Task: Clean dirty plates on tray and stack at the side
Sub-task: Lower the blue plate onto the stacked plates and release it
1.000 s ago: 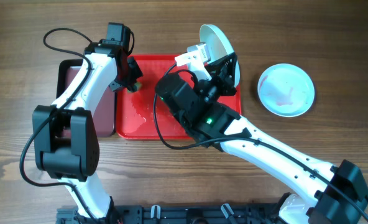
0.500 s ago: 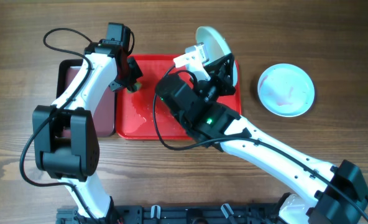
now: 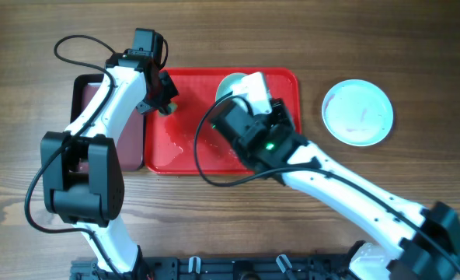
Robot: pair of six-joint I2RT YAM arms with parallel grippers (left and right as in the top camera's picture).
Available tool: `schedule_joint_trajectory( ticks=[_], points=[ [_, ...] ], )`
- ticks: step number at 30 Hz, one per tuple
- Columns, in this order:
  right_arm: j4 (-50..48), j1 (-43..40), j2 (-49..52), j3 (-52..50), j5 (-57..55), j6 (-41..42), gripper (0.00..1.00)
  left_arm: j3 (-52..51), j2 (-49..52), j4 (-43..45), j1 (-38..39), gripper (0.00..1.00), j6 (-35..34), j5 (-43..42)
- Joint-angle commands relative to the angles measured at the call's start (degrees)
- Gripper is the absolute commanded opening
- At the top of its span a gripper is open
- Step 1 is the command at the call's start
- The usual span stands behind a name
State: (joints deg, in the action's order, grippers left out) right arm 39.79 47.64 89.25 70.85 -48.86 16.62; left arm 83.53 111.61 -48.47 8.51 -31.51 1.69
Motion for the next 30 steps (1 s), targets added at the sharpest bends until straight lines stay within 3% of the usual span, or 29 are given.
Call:
schedule_joint_trajectory(
  ticks=[1, 6, 12, 17, 22, 30],
  points=[
    [-1.2, -4.4, -8.2, 0.9, 7.1, 2.8, 0.04, 0.9, -1.8, 0.0, 0.3, 0.04, 1.3, 0.8],
    [2.1, -19.3, -12.9, 0.9, 25.5, 5.0, 0.04, 0.9, -1.8, 0.0, 0.3, 0.04, 1.3, 0.8],
    [6.4, -44.2, -10.7, -0.1, 42.8, 7.7, 0.04, 0.9, -1.8, 0.0, 0.3, 0.04, 1.3, 0.8],
    [6.0, -58.2, -5.5, -2.4, 47.3, 7.3, 0.04, 0.9, -1.8, 0.0, 0.3, 0.04, 1.3, 0.8],
    [2.3, -64.1, 2.1, -4.8, 47.3, 5.9, 0.04, 0.9, -1.8, 0.0, 0.3, 0.04, 1.3, 0.8],
    [-0.1, -64.2, 11.1, -4.8, 44.2, 6.1, 0.04, 0.9, -1.8, -0.7, 0.3, 0.04, 1.3, 0.8]
  ],
)
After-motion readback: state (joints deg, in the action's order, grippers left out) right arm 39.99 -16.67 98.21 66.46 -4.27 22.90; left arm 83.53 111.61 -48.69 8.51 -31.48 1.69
